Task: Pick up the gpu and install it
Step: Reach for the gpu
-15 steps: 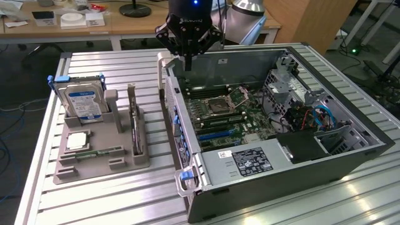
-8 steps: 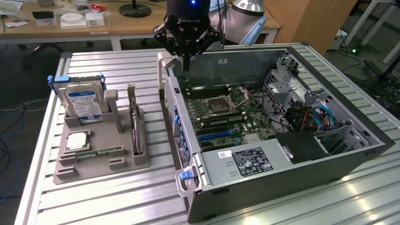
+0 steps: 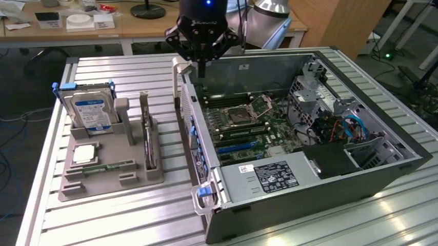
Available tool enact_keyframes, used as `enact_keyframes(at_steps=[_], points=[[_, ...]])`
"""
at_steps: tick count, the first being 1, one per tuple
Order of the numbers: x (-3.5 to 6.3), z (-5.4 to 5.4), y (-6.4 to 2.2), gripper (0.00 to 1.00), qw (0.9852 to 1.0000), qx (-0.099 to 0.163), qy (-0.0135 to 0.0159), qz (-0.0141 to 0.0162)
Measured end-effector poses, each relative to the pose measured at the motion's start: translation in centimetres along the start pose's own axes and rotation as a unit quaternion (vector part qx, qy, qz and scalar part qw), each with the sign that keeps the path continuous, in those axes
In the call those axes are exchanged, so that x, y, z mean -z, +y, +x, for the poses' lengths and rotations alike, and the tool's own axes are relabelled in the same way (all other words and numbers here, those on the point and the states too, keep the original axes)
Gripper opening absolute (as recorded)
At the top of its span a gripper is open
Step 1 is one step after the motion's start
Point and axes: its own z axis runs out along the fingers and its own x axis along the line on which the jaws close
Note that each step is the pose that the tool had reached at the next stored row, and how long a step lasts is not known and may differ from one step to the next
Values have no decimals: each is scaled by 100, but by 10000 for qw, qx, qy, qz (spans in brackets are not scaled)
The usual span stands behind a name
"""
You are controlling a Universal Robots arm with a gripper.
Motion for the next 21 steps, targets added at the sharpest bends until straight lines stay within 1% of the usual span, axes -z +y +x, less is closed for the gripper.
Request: enact_keyframes(at_steps=[21], points=[[4, 131, -13, 11, 10000, 0, 0, 0]])
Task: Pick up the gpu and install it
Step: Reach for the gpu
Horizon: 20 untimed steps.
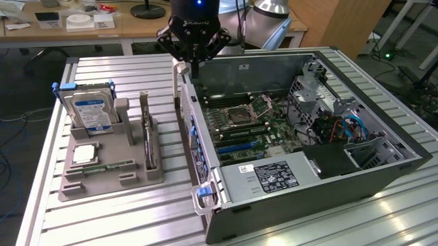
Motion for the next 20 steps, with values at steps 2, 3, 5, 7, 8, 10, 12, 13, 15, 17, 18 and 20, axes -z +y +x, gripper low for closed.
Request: enact_keyframes(at_steps=[2, 3, 5, 7, 8, 10, 12, 13, 15, 17, 18, 20], points=[[1, 12, -1, 11, 10000, 0, 0, 0], [1, 18, -2, 11, 10000, 0, 0, 0], [1, 31, -3, 11, 10000, 0, 0, 0], [1, 45, -4, 11, 10000, 0, 0, 0], [2, 53, -4, 11, 10000, 0, 0, 0], [2, 66, -5, 11, 10000, 0, 0, 0], [2, 79, -6, 11, 10000, 0, 0, 0], [2, 85, -7, 11, 10000, 0, 0, 0], [3, 98, -8, 11, 10000, 0, 0, 0], [3, 111, -9, 11, 10000, 0, 0, 0], [3, 117, -9, 11, 10000, 0, 0, 0], [3, 129, -10, 11, 10000, 0, 0, 0]])
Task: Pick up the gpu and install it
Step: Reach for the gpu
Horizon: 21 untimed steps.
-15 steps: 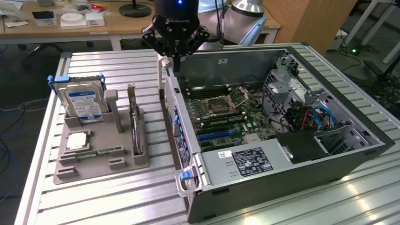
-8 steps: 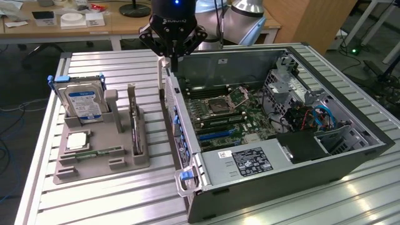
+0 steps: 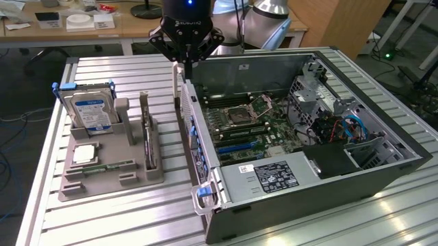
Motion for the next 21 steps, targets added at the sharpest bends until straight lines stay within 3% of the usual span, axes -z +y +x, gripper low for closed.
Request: enact_keyframes(at_steps=[21], points=[[4, 128, -12, 11, 10000, 0, 0, 0]])
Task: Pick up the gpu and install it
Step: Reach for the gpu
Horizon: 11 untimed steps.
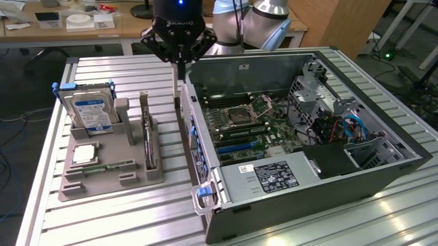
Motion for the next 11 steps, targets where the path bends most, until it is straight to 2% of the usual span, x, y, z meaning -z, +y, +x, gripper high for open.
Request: enact_keyframes(at_steps=[11], points=[[2, 70, -6, 11, 10000, 0, 0, 0]])
